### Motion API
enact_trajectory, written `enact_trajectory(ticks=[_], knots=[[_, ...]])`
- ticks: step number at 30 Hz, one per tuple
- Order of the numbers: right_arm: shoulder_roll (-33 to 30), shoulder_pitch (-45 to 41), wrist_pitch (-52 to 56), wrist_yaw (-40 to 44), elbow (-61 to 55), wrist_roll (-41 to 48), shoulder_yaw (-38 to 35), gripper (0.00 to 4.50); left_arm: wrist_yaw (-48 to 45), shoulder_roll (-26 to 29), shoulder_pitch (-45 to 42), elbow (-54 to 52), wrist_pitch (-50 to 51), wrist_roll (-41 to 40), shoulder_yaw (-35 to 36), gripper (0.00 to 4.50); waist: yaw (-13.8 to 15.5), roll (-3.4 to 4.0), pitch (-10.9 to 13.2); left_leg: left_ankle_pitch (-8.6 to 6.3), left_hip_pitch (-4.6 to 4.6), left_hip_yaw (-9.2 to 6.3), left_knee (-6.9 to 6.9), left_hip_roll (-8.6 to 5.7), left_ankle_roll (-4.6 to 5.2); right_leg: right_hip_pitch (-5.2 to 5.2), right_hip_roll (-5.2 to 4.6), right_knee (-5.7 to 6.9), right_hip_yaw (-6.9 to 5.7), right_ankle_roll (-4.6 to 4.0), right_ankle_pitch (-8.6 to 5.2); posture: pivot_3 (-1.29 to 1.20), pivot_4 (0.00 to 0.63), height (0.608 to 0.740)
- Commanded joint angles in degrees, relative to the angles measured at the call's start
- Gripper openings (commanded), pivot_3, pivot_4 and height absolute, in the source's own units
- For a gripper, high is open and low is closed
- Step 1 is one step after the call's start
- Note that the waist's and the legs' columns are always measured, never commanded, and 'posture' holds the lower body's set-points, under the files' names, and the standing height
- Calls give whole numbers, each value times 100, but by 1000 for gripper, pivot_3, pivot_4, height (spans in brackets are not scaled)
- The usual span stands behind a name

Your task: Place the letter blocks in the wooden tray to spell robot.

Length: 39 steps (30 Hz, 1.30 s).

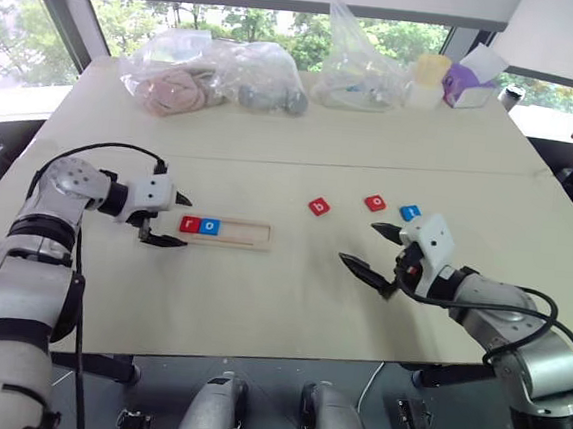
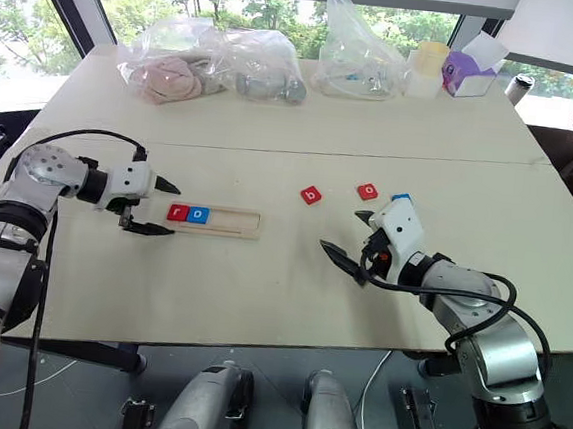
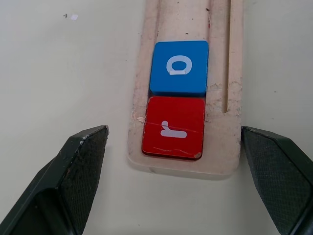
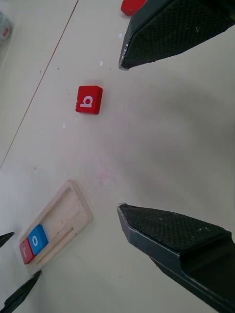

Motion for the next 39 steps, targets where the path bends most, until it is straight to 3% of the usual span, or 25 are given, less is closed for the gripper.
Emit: enact_trajectory(ticks=[1, 13, 23, 27, 28, 39], knots=[[-106, -3, -57, 37, -287, -39, -68, 4488, 161, -58, -65, 99, 188, 253, -121, 4500, 6, 1, -2, 0, 0, 0, 0, 0, 0, 1, 1, 0, 0, 3, 2, 0, 150, 725], [-203, 62, 74, 27, -441, -120, -95, 4488, -360, -406, 9, 230, 921, 499, -284, 4500, 11, 13, -20, 0, 12, 1, 2, -2, 1, 17, -2, -5, 0, -5, -4, 0, 150, 725], [-215, 114, 201, -28, -573, -118, -127, 4488, -179, -499, 114, 279, 1073, 725, -429, 4500, 13, 38, -63, -1, 19, 1, 2, -2, 1, 25, -8, -7, 0, -6, -5, 0, 150, 725], [-234, 132, 249, -39, -623, -116, -145, 4500, -88, -511, 159, 306, 1121, 818, -476, 3227, 14, 68, -92, -2, 37, 1, 2, -2, 2, 41, -9, -9, 0, -6, -7, 0, 150, 725], [-237, 136, 259, -41, -633, -117, -148, 4500, -78, -520, 166, 309, 1134, 821, -472, 3131, 11, 72, -97, -2, 46, 1, 2, -2, 1, 48, -11, -9, 0, -7, -8, 0, 150, 725], [-210, 36, 260, -82, -574, -167, -54, 4500, -477, -680, 399, 188, 1190, 608, -383, 3132, 2, 99, -135, -6, 66, 6, -7, 1, 4, 62, -22, -25, 0, -5, -11, 0, 150, 725]])
